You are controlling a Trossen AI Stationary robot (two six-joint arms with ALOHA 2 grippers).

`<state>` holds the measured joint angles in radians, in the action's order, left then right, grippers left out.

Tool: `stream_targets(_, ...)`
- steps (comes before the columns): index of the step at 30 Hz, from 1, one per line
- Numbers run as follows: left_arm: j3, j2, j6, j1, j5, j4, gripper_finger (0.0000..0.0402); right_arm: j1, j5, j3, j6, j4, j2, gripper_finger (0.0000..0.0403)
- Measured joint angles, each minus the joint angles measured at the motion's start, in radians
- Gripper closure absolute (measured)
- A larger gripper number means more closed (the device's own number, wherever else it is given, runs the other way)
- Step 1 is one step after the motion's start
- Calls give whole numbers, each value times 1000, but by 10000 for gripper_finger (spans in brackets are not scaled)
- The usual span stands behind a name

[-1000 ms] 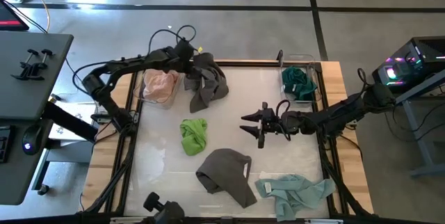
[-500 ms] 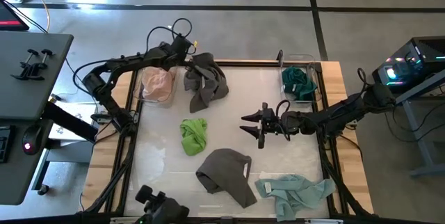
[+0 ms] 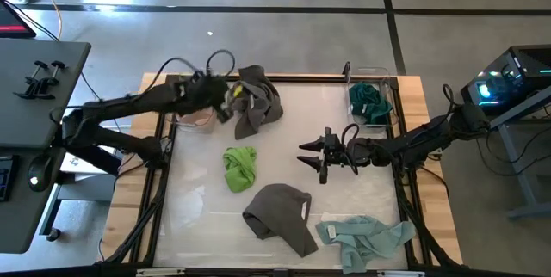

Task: Sort towels by color in basket
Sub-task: Adjust the left transparent bin

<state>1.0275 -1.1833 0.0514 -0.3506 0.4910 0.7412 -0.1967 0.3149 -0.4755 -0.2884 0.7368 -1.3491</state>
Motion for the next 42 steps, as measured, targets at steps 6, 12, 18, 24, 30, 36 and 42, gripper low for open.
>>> stream_targets(6, 1, 124, 183, 158, -162, 93, 401, 6, 0, 0, 23, 8, 0, 218)
stream_targets(12, 0, 140, 280, 232, -174, 374, 378, 6, 0, 0, 10, 3, 0, 218)
stream_targets(18, 0, 121, 319, 213, -167, 442, 296, 6, 0, 0, 25, 14, 0, 218)
stream_targets(24, 0, 65, 285, 82, -188, 459, 209, 6, 0, 0, 17, 14, 0, 218)
stream_targets(30, 0, -36, 201, -16, -250, 455, 191, 6, 0, 0, 23, 8, 0, 218)
stream_targets(36, 0, -154, 172, -82, -247, 486, 238, 6, -1, 0, 27, 7, 0, 218)
stream_targets(42, 0, -212, 139, -117, -265, 479, 280, 6, -2, 0, 27, 1, 0, 218)
